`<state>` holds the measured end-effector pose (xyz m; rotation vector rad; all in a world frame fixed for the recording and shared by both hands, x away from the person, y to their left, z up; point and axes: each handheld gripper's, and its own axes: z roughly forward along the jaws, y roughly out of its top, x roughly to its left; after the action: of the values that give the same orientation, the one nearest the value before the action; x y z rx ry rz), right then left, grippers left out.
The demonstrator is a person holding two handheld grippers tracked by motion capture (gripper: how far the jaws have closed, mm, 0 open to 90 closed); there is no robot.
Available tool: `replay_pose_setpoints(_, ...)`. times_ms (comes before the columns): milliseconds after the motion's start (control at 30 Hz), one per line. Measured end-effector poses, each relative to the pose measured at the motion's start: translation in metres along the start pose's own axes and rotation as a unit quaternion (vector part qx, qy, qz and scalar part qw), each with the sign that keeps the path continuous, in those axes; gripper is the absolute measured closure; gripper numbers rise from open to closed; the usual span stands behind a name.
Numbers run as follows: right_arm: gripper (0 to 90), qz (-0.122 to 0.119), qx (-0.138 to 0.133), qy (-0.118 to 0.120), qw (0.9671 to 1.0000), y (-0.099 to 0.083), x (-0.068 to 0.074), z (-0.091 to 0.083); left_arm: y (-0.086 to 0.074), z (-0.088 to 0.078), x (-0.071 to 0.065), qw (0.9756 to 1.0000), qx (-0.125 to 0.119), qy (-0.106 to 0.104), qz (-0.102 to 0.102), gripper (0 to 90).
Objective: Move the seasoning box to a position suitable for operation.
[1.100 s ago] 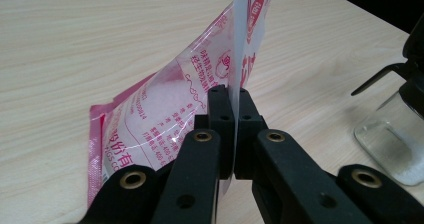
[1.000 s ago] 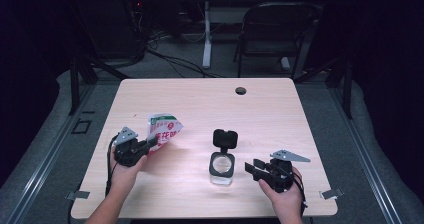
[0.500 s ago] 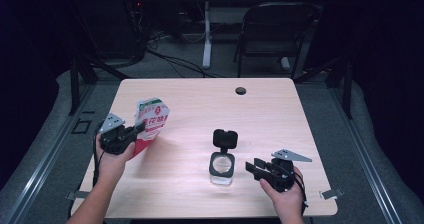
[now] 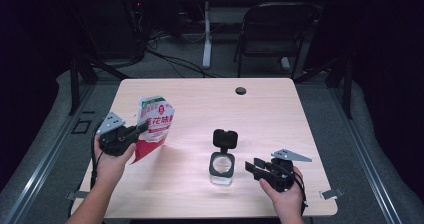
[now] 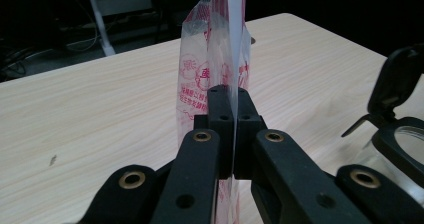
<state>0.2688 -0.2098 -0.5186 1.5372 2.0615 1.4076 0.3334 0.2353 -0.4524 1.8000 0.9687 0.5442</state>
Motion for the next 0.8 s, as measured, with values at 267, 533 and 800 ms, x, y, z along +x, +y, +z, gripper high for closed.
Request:
replay_pose_setpoints(267,57.0,0.002,0.004,0.001,1.0000,0.000,-0.002,0.001,-0.002,0.014,-0.023,0.9990,0.018,-0.038,0.016,90.0)
replay_pose_setpoints(533,56.9,0.002,0.006,0.001,1.0000,-0.001,-0.003,0.001,-0.002,0.023,-0.049,0.9962,0.020,-0.081,0.027,90.0)
replay_pose_setpoints(800,56.7,0.003,0.002,0.002,1.0000,-0.001,-0.003,0.001,-0.003,0.030,-0.071,0.9926,0.020,-0.114,0.038,90.0)
